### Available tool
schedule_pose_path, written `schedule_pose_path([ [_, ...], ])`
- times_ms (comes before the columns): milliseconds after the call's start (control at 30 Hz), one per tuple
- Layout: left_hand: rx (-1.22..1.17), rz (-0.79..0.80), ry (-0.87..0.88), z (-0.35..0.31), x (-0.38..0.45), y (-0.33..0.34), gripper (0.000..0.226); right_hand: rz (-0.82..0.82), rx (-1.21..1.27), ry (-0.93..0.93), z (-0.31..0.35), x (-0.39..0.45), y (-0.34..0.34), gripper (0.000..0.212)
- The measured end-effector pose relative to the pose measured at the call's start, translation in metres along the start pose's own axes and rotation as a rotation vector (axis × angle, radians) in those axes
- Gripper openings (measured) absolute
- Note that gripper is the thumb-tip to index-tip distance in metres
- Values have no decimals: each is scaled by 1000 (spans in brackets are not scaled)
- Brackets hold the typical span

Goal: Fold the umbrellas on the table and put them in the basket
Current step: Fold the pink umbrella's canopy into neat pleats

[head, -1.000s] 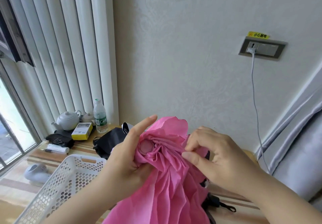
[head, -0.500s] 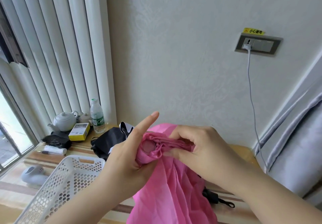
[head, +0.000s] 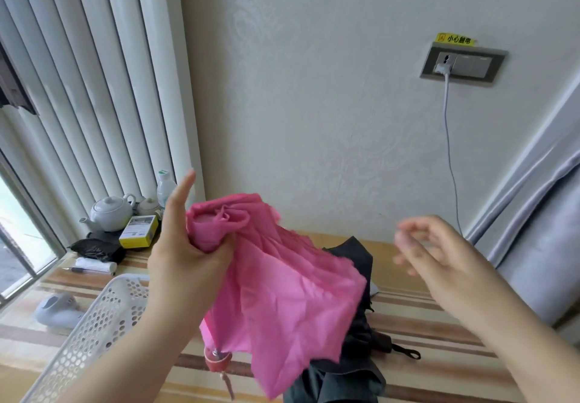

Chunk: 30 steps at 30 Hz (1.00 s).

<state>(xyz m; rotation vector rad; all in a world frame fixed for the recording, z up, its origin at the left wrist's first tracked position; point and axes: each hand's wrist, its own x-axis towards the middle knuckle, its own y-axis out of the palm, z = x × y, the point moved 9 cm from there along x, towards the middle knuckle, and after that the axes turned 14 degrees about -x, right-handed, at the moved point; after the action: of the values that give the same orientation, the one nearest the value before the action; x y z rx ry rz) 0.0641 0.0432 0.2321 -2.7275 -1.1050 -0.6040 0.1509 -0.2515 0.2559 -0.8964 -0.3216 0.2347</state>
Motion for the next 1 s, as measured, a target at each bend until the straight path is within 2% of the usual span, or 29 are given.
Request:
schedule_pose_path([
  [100,82,-107,-18,4,2,-6,83,-171,26,69,-18,-30,2,34],
  [200,212,-121,-32,10,7,4,82,-192,9,-117,18,-51,36,22],
  [233,230,-110,-50,15,8,9,83,-120,-32,-204,37,-53,55,23],
  [333,237,-51,-114,25,10,25,85,269,-187,-459,71,-53,133,44],
  [367,209,-32,-147,30,12,28,85,354,-231,-480,69,-48,150,52],
  [400,166,-22,-177,34,13,29,85,367,-270,-455,62,-39,159,59],
  [533,-34,-46,-318,48,17,25,79,293,-329,-262,27,-15,167,78],
  [667,-40,-49,-367,50,21,28,80,-21,-367,-280,47,-20,149,104],
  [733,8,-14,-381,49,19,38,82,63,-394,-228,56,-19,163,107],
  [800,39,38,-377,46,17,53,84,73,-484,-117,52,-7,176,98],
  [867,57,146,-386,46,16,72,90,60,-391,-53,50,3,176,72],
  [933,48,318,-468,47,16,95,102,63,-151,87,34,15,177,40],
  [967,45,399,-493,43,16,104,107,126,9,189,22,20,182,25],
  [1000,55,465,-465,34,16,109,107,137,175,296,9,22,181,14],
])
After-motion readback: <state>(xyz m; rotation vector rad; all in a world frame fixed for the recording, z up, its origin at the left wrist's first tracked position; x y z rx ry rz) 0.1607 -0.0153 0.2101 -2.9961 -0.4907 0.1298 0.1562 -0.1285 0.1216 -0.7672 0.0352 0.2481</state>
